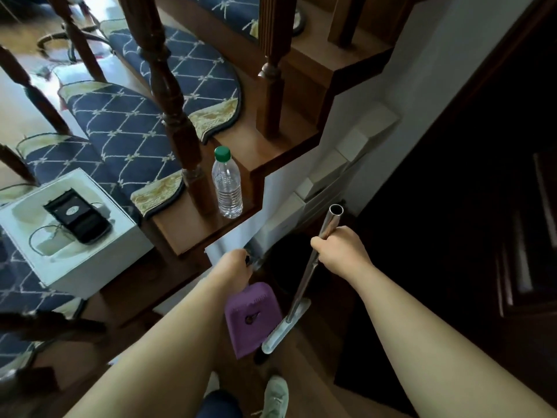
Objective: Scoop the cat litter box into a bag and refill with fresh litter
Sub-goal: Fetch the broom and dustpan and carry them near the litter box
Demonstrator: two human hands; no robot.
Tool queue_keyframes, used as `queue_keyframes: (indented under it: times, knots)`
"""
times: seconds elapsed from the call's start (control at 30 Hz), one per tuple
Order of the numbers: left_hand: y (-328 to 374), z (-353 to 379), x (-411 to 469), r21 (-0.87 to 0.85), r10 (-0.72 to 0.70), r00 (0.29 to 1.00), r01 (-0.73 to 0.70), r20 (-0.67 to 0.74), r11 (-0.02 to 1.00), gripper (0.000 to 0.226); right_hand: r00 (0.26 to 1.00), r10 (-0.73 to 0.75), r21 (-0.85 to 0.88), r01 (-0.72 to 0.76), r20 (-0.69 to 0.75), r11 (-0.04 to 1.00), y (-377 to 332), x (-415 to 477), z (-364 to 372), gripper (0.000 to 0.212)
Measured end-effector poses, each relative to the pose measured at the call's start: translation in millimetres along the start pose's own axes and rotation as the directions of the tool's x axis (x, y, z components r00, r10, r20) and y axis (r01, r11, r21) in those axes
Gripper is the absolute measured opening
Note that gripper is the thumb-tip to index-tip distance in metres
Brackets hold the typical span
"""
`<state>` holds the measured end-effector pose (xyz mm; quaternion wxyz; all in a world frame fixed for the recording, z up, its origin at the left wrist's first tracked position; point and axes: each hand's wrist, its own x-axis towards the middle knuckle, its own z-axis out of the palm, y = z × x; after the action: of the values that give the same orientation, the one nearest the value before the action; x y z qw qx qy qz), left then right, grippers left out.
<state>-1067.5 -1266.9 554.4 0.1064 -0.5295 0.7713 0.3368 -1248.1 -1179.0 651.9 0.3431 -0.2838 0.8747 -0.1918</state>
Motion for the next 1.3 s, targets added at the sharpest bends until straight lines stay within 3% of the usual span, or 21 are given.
queue_keyframes:
  times: [0.17, 0.23, 0.5, 0.57, 0.67, 0.77, 1.0, 1.17, 1.3]
  knots:
    - [-1, -7, 14, -0.061, -0.055, 0.998, 0.053, -0.033, 0.997, 0.024, 1.0, 0.027, 0.126, -0.028, 0.009, 0.992, -2, 17, 24, 0.015]
    - [-5, -7, 23, -0.063, -0.054, 0.998, 0.052, -0.035, 0.997, 0.016, 1.0, 0.027, 0.126, -0.026, -0.008, 0.992, -5, 23, 36, 0.015]
    - [-15, -15, 56, -0.193, -0.136, 0.99, 0.126, -0.042, 0.973, 0.02, 0.988, -0.124, -0.082, 0.117, -0.089, 0.99, -50, 49, 70, 0.03]
    - [-20, -18, 59, -0.185, -0.141, 0.989, 0.13, -0.048, 0.974, 0.018, 0.991, -0.111, -0.101, 0.104, -0.076, 0.989, -61, 55, 76, 0.029]
    - [-33, -23, 69, -0.202, -0.151, 0.988, 0.145, -0.015, 0.969, 0.033, 0.995, -0.087, -0.134, 0.079, -0.057, 0.988, -83, 68, 83, 0.025]
    - [-38, -31, 76, -0.226, -0.154, 0.988, 0.148, -0.007, 0.963, 0.029, 0.995, -0.091, -0.185, 0.081, -0.049, 0.979, -105, 80, 87, 0.02]
    - [-39, -36, 87, -0.216, -0.133, 0.991, 0.134, 0.021, 0.967, 0.03, 0.991, -0.068, -0.132, 0.053, -0.113, 0.99, -114, 106, 94, 0.023]
    - [-41, -37, 93, -0.235, -0.098, 0.994, 0.104, 0.039, 0.966, 0.016, 0.998, -0.058, 0.131, 0.057, 0.003, 0.99, -116, 128, 115, 0.02]
    - [-44, -39, 97, -0.208, -0.074, 0.996, 0.084, 0.052, 0.975, 0.019, 0.997, -0.063, 0.149, 0.057, 0.035, 0.987, -117, 146, 121, 0.019]
